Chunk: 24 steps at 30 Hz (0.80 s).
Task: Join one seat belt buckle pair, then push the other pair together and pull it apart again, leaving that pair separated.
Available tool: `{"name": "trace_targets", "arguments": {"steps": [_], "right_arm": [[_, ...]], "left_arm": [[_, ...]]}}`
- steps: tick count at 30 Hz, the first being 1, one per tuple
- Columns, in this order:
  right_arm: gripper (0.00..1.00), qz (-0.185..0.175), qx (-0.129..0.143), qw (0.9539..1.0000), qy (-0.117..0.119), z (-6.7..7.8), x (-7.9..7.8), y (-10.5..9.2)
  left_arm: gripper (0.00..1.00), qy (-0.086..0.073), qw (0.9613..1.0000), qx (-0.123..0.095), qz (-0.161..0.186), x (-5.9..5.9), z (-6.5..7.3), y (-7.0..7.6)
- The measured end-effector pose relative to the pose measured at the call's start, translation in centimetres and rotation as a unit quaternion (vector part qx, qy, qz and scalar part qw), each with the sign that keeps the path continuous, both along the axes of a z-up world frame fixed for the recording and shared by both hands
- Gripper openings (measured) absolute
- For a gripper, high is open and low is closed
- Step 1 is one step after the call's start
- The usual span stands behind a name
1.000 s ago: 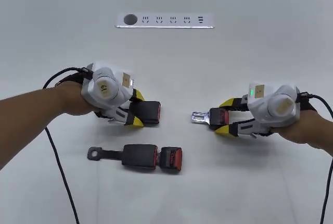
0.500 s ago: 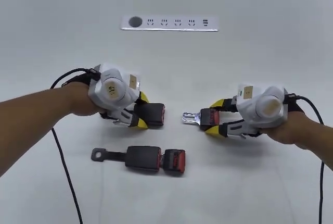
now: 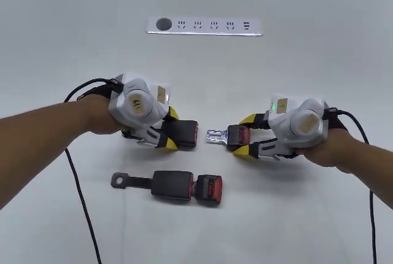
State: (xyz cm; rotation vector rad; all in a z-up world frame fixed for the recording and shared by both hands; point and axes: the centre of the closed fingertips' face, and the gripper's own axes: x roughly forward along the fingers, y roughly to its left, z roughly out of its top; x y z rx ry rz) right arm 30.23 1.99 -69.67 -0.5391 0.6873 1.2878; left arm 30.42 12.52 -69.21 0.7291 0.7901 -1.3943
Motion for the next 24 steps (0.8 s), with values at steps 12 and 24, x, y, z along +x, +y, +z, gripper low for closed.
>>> {"name": "trace_targets", "arguments": {"steps": [12, 24], "right_arm": [[0.34, 0.01, 0.002, 1.0, 0.0, 0.1, 0.1, 1.7], [0.34, 0.019, 0.009, 0.9998, 0.002, 0.1, 0.0, 3.3]], "left_arm": [[0.34, 0.001, 1.0, 0.001, 0.001, 0.1, -0.1, 0.1], [0.34, 0.001, 1.0, 0.004, 0.002, 0.2, -0.1, 0.0]]}}
